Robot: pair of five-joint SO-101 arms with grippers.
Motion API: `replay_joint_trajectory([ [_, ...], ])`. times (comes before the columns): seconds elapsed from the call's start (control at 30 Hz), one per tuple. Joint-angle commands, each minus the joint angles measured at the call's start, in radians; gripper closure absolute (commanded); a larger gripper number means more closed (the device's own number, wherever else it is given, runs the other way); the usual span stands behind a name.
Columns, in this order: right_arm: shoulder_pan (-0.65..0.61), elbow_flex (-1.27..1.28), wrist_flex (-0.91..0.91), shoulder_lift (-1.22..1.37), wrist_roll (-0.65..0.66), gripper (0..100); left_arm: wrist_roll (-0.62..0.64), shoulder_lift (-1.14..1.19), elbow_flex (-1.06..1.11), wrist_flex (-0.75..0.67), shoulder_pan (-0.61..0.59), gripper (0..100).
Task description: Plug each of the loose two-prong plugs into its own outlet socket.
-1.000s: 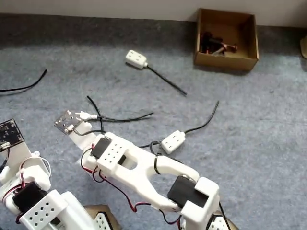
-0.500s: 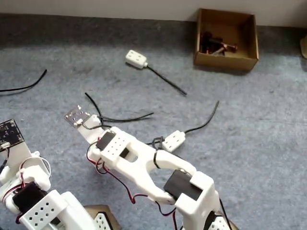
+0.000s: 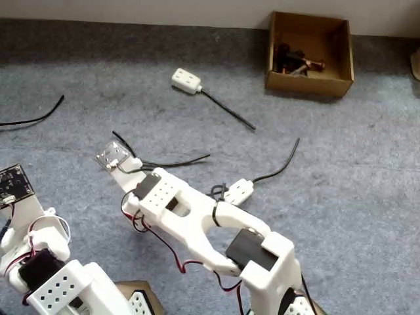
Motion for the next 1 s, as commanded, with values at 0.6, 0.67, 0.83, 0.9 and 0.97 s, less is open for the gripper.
replay_joint_trajectory([
  [0.6,0.257,-0.039,0.194,-0.143,0.152,88.6,0.006,-0.016,0.021,-0.049,0.068,99],
  [0.67,0.289,-0.039,0.197,-0.159,0.164,88.9,0.006,-0.016,0.021,-0.049,0.068,99],
  [0.83,0.315,-0.047,0.259,-0.193,0.195,88.9,0.006,-0.016,0.021,-0.049,0.068,99],
  [0.9,0.315,-0.047,0.266,-0.208,0.195,88.9,0.006,-0.016,0.021,-0.049,0.068,99],
  [0.97,0.314,-0.044,0.274,-0.223,0.195,88.9,0.006,-0.016,0.021,-0.049,0.07,99],
])
